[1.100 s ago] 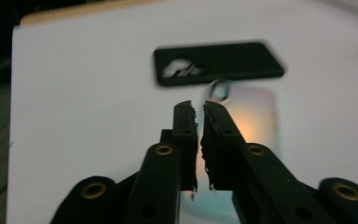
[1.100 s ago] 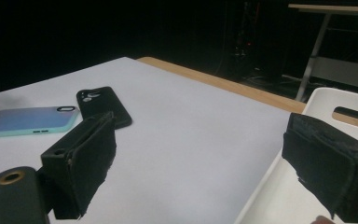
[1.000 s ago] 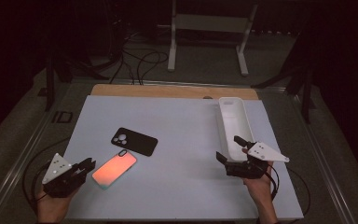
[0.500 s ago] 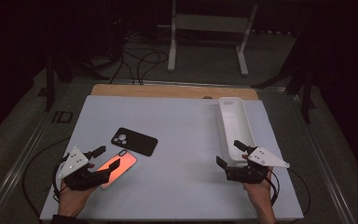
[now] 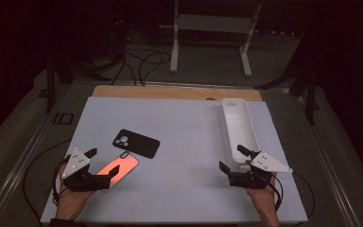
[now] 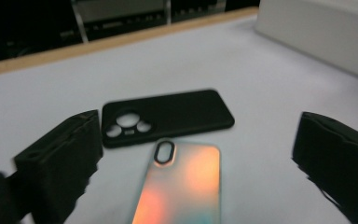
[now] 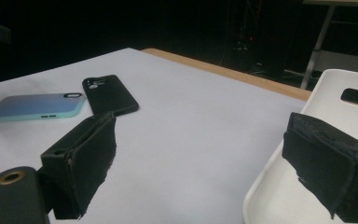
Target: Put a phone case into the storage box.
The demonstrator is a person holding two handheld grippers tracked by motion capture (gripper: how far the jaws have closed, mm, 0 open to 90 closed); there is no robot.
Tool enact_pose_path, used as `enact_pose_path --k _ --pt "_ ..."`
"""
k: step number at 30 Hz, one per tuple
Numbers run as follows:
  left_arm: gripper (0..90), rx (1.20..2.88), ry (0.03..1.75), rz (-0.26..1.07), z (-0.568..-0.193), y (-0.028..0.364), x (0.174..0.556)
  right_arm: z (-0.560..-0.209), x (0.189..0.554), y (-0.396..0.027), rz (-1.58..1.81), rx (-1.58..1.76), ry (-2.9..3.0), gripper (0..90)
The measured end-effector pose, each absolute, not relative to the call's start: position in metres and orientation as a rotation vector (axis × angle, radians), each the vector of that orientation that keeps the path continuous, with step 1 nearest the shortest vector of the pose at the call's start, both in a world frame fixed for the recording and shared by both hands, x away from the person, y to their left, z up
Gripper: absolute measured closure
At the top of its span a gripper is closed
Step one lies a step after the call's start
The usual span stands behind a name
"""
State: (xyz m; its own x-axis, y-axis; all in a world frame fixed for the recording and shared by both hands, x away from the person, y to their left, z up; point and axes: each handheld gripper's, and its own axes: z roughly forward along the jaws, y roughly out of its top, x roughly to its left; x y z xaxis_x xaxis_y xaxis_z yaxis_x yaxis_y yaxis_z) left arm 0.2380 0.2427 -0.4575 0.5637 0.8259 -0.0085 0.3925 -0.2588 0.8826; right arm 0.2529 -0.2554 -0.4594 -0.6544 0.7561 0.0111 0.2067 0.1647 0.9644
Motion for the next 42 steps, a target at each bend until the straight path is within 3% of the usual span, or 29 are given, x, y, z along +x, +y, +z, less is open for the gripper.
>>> enact_pose_path --k 21,42 --pt "0.1 2.206 1.109 0.484 -0.494 0.242 0.267 -0.462 0.255 -0.255 1.501 0.915 1.979 9.7" --pt "2.3 2.288 1.14 0.403 -0.514 0.239 0.27 -0.463 0.256 -0.257 1.497 0.925 1.978 9.7"
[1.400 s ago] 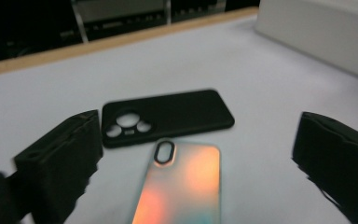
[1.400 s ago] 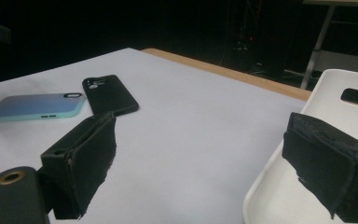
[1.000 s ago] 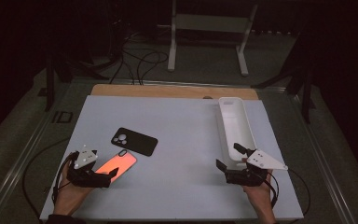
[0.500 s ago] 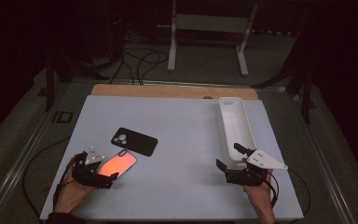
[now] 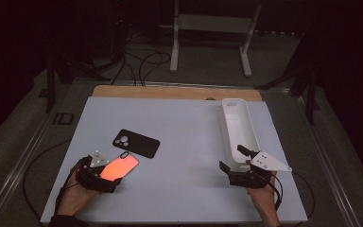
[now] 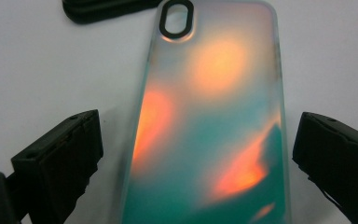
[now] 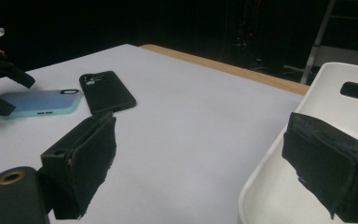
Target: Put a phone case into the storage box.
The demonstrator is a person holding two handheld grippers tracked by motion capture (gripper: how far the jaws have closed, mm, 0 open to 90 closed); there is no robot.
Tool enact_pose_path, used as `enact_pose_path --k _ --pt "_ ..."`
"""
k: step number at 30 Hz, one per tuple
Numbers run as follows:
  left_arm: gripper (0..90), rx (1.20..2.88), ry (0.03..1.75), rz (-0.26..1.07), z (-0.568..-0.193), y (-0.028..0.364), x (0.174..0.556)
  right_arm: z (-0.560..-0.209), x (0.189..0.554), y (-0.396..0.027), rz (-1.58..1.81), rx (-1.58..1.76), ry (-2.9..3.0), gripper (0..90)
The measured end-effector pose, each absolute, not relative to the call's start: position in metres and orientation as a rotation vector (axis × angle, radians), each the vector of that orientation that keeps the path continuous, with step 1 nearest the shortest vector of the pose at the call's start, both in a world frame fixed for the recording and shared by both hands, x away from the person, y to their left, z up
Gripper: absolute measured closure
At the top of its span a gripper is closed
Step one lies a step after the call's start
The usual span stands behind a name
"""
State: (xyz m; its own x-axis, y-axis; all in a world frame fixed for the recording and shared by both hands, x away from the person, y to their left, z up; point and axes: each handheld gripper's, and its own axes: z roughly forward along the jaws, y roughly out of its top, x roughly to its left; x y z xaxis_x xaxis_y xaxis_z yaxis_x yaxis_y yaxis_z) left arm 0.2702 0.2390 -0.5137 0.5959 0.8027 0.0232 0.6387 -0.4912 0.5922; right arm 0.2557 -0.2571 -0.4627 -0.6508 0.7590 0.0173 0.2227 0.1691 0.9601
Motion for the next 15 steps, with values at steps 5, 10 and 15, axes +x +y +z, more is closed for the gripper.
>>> enact_pose_path --k 5,10,15 --pt "4.1 2.307 1.154 0.391 -0.5174 0.2396 0.27 -0.4627 0.256 -0.2585 1.497 0.928 1.976 9.7" --pt "9.3 2.301 1.152 0.355 -0.5171 0.2414 0.2692 -0.4628 0.2564 -0.2595 1.493 0.932 1.973 9.7" --pt "10.3 2.313 1.157 0.339 -0.5165 0.2414 0.2695 -0.4629 0.2566 -0.2601 1.494 0.938 1.97 9.7"
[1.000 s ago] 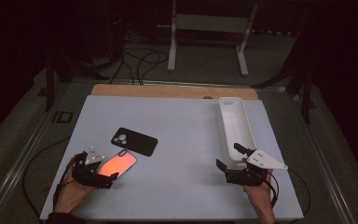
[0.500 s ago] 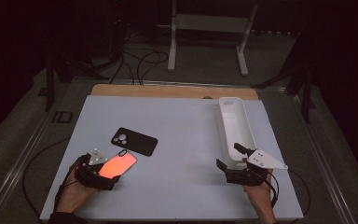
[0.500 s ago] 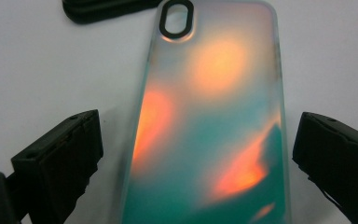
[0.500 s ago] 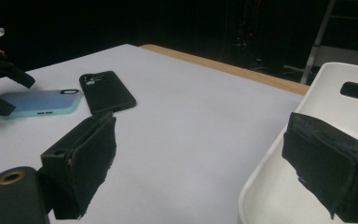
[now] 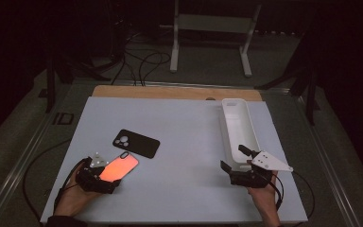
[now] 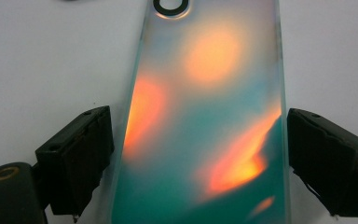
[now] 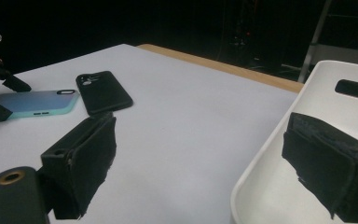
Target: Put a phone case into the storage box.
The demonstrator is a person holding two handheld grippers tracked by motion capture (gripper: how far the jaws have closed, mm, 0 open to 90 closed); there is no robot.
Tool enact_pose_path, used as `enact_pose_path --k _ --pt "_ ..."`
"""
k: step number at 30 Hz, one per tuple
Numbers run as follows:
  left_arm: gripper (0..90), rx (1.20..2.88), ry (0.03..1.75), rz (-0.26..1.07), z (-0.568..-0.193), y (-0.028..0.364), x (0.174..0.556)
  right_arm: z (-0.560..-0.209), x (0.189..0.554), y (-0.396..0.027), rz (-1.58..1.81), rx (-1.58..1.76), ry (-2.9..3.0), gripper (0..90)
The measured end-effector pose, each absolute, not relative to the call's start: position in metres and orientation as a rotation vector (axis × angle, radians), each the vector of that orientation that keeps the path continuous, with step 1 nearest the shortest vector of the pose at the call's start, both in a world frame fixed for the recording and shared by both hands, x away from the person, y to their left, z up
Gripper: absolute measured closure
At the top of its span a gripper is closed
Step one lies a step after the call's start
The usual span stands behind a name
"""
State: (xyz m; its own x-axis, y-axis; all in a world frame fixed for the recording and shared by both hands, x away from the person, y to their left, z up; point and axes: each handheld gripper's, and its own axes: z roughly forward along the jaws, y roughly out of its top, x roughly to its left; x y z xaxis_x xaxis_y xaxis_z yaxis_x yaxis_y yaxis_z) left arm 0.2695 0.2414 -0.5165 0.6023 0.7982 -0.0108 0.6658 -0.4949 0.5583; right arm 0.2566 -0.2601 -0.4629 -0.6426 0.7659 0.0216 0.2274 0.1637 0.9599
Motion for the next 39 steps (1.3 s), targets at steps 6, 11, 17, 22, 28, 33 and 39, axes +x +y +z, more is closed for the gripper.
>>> enact_pose_path --k 6,11,17,22,28,33,39 --pt "16.3 2.329 1.152 0.338 -0.514 0.24 0.268 -0.463 0.257 -0.259 1.496 0.937 1.971 9.7" --pt "17.0 2.329 1.158 0.356 -0.513 0.238 0.267 -0.463 0.257 -0.257 1.494 0.932 1.978 9.7" --pt "17.2 2.308 1.156 0.377 -0.509 0.237 0.265 -0.463 0.257 -0.258 1.495 0.934 1.976 9.7" --pt "17.2 2.256 1.156 0.386 -0.502 0.238 0.263 -0.462 0.257 -0.258 1.497 0.935 1.976 9.7" --pt "17.2 2.201 1.141 0.438 -0.489 0.233 0.257 -0.46 0.259 -0.259 1.523 0.954 1.966 9.7" --pt "17.2 2.141 1.122 0.499 -0.476 0.228 0.254 -0.458 0.26 -0.259 1.523 0.959 1.97 9.7" --pt "17.2 2.068 1.089 0.563 -0.459 0.224 0.251 -0.455 0.263 -0.256 1.516 0.968 1.995 9.6"
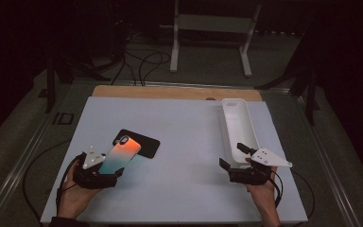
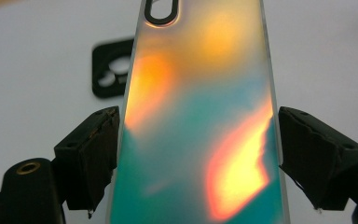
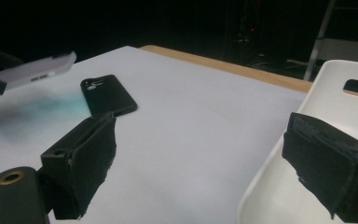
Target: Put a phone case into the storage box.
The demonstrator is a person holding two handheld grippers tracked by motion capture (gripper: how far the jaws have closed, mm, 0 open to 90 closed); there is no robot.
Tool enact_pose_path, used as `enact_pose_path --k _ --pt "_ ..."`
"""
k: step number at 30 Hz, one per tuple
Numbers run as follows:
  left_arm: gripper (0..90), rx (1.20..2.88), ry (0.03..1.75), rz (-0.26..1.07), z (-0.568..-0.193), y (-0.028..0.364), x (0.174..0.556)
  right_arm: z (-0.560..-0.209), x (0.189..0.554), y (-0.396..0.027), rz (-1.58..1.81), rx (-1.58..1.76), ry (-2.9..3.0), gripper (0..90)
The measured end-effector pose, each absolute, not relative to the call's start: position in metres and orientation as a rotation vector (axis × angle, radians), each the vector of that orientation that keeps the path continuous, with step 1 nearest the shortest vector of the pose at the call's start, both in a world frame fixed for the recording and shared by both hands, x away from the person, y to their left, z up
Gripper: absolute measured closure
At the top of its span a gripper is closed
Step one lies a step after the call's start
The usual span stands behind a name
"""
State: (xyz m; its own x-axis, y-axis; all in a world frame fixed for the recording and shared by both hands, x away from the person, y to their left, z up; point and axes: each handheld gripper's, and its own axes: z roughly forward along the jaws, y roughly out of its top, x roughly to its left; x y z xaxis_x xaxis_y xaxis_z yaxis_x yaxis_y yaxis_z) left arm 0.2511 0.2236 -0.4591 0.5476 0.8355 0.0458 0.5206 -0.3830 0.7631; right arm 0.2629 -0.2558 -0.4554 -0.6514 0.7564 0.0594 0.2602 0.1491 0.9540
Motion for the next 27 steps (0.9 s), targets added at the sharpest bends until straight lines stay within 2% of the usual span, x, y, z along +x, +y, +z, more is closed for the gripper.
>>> enact_pose_path --k 14,27 --pt "17.1 2.004 0.955 0.665 -0.425 0.187 0.26 -0.441 0.273 -0.247 1.546 0.973 2.058 9.1" --pt "17.1 2.016 0.883 0.677 -0.419 0.16 0.281 -0.43 0.288 -0.231 1.586 0.952 2.136 9.1"
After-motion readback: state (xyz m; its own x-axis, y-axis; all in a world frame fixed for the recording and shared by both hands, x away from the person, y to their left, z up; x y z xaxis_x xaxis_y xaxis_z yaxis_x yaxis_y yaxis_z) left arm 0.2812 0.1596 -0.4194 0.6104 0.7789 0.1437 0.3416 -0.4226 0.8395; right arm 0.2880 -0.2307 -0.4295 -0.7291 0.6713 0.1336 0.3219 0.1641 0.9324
